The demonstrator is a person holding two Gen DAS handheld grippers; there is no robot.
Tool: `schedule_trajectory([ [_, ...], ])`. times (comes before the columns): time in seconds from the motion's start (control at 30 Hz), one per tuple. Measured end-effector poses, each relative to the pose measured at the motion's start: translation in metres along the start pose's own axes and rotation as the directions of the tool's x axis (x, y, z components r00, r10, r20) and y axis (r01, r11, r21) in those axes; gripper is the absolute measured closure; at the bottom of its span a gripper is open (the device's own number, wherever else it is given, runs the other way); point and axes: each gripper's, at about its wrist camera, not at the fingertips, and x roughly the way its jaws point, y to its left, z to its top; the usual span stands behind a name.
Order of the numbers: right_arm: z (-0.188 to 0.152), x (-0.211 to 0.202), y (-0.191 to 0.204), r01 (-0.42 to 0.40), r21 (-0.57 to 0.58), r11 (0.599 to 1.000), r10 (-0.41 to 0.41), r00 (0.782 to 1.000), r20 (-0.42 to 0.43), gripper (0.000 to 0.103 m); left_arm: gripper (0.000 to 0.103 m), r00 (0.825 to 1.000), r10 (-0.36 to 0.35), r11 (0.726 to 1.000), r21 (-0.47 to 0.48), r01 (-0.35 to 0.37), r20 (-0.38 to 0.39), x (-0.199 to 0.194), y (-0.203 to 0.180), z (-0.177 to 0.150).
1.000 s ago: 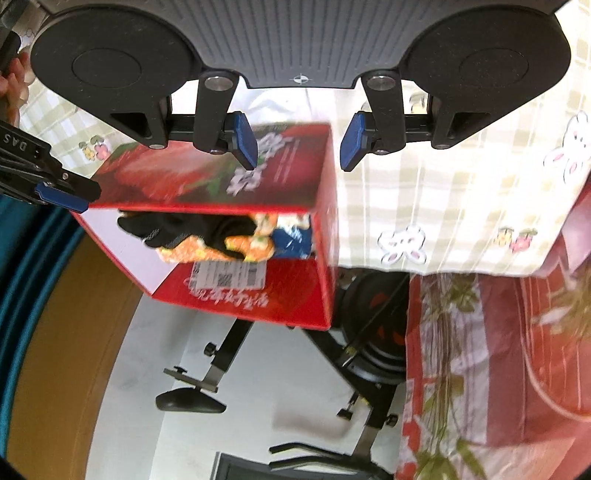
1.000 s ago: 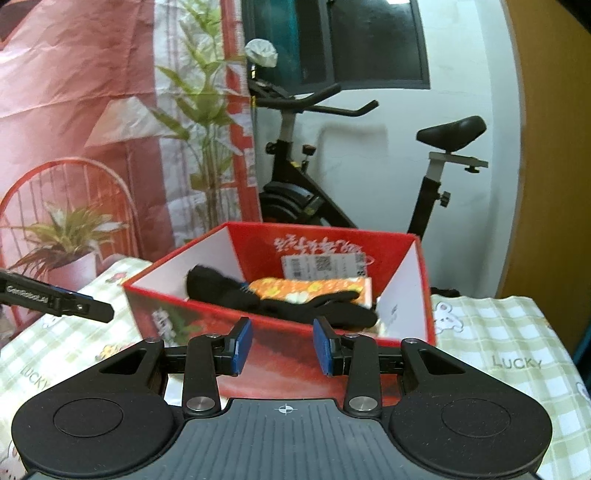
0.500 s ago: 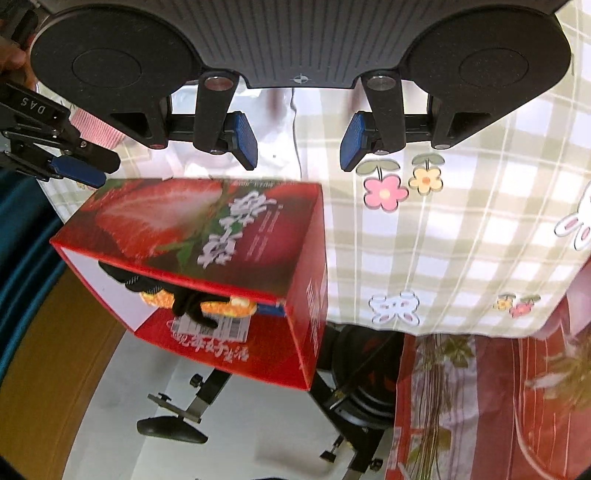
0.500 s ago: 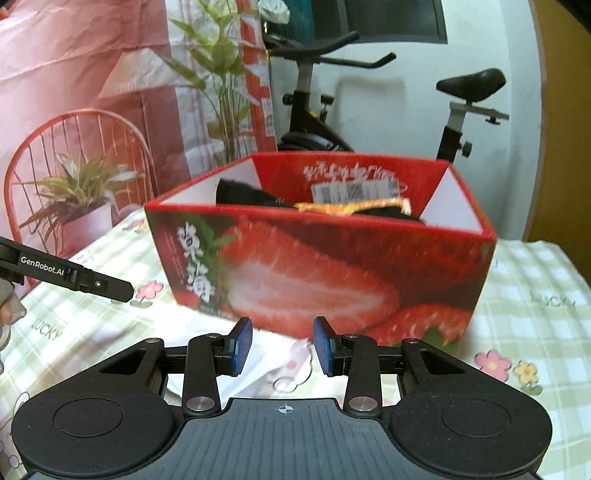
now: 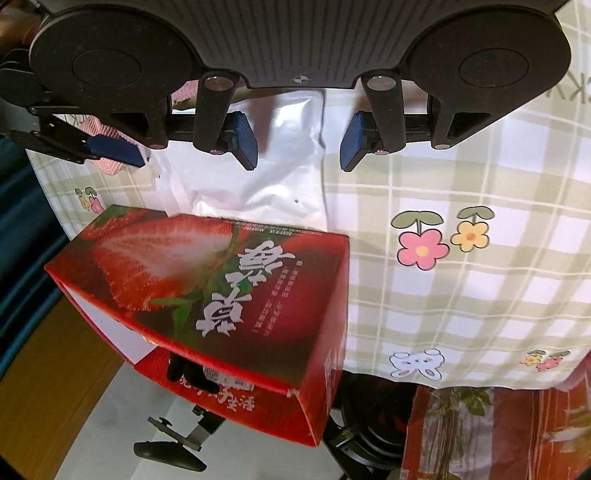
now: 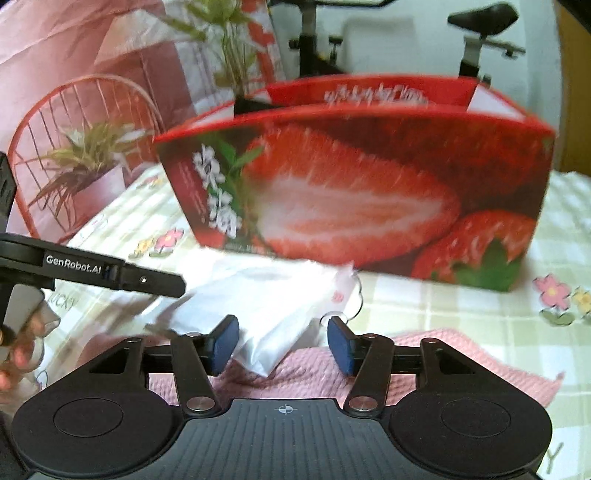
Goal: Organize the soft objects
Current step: 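Close the right gripper on the white pouch while the left gripper grasps it too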
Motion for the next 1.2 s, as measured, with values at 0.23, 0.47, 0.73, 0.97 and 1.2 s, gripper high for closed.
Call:
schedule_trajectory([
  [0.23, 0.007, 0.014, -0.014, -0.044, 0.139, 0.989, 0.047, 0.999, -0.020, 0.055, 0.052, 0.999, -0.043, 0.999, -0.032, 0.043, 0.004, 0.007, 0.006, 0.003],
  [0.47, 0.010, 0.024, -0.013, -0.074, 0.160, 0.984, 0.078, 0.997, -0.017, 0.068, 0.052, 0.998, -0.062, 0.997, -0.035, 0.063, 0.008, 0.011, 0.008, 0.004],
  [0.73, 0.007, 0.017, -0.005, -0.070, 0.079, 0.994, 0.070, 0.998, -0.006, 0.087, 0.052, 0.998, -0.069, 0.997, -0.031, 0.070, 0.004, 0.009, 0.005, 0.000],
  [0.97, 0.001, 0.015, -0.010, -0.092, 0.133, 0.987, 0.092, 0.996, 0.005, 0.087, 0.050, 0.996, -0.092, 0.992, -0.081, 0.093, 0.010, 0.010, 0.007, 0.000],
  [1.2, -0.002, 0.014, -0.014, -0.110, 0.183, 0.977, 0.109, 0.994, 0.016, 0.087, 0.050, 0.991, -0.132, 0.979, -0.153, 0.133, 0.017, 0.009, 0.014, -0.002],
])
